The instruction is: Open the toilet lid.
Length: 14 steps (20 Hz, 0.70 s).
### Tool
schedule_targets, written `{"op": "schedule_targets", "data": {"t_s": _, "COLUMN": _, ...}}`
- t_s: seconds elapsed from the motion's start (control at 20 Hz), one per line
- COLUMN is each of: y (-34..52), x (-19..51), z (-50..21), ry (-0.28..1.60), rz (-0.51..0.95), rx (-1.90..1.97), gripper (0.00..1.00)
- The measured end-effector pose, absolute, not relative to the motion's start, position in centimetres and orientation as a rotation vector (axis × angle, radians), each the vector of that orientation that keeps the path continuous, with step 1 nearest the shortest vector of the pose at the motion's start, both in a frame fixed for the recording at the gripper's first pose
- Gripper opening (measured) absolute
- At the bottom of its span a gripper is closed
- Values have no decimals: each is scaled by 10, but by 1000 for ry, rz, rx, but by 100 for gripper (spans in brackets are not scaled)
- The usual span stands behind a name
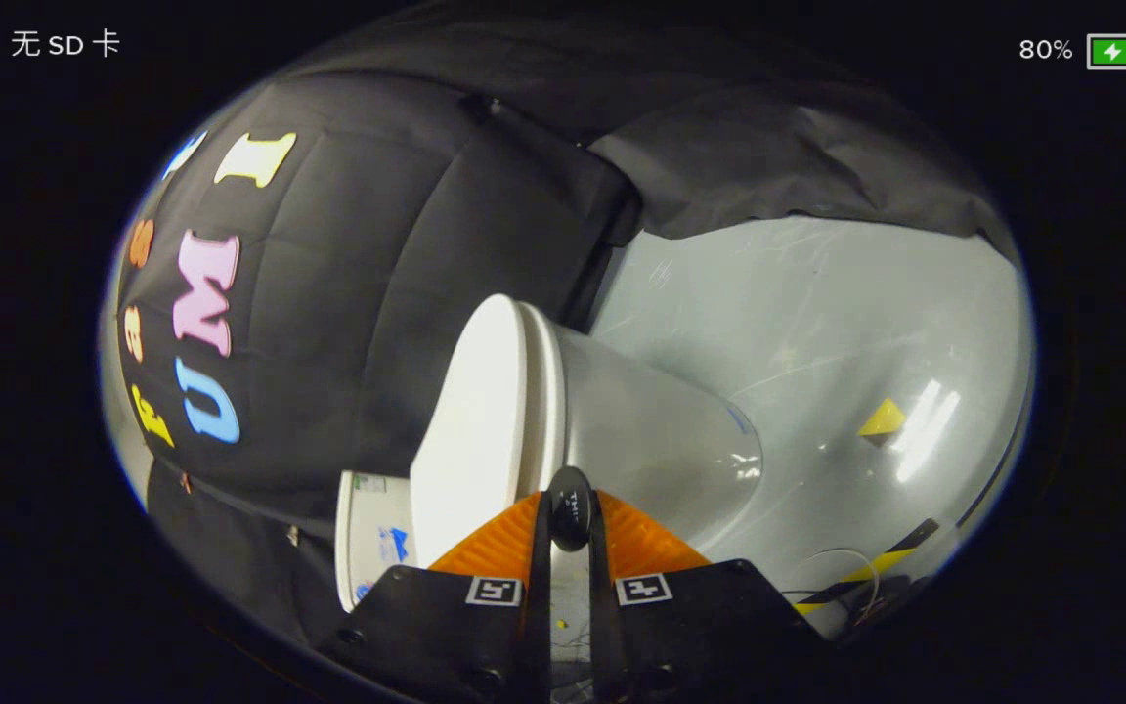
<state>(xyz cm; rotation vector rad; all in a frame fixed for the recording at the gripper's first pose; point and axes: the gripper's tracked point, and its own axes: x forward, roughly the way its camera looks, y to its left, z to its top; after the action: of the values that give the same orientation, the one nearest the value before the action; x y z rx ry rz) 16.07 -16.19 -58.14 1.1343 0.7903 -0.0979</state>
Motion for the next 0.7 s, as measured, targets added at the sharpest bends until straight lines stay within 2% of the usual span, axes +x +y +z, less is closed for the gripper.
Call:
{"op": "schedule_targets", "data": {"t_s": 0.15, "y": -166, "x": 161, "z": -577, "ry": 763, "rz": -99, "rx": 1164, "gripper": 9}}
{"op": "schedule_targets", "data": {"t_s": 0.7, "y": -159, "x": 166, "z": -524, "ry": 758, "rz": -69, "rx": 929, "gripper": 6}}
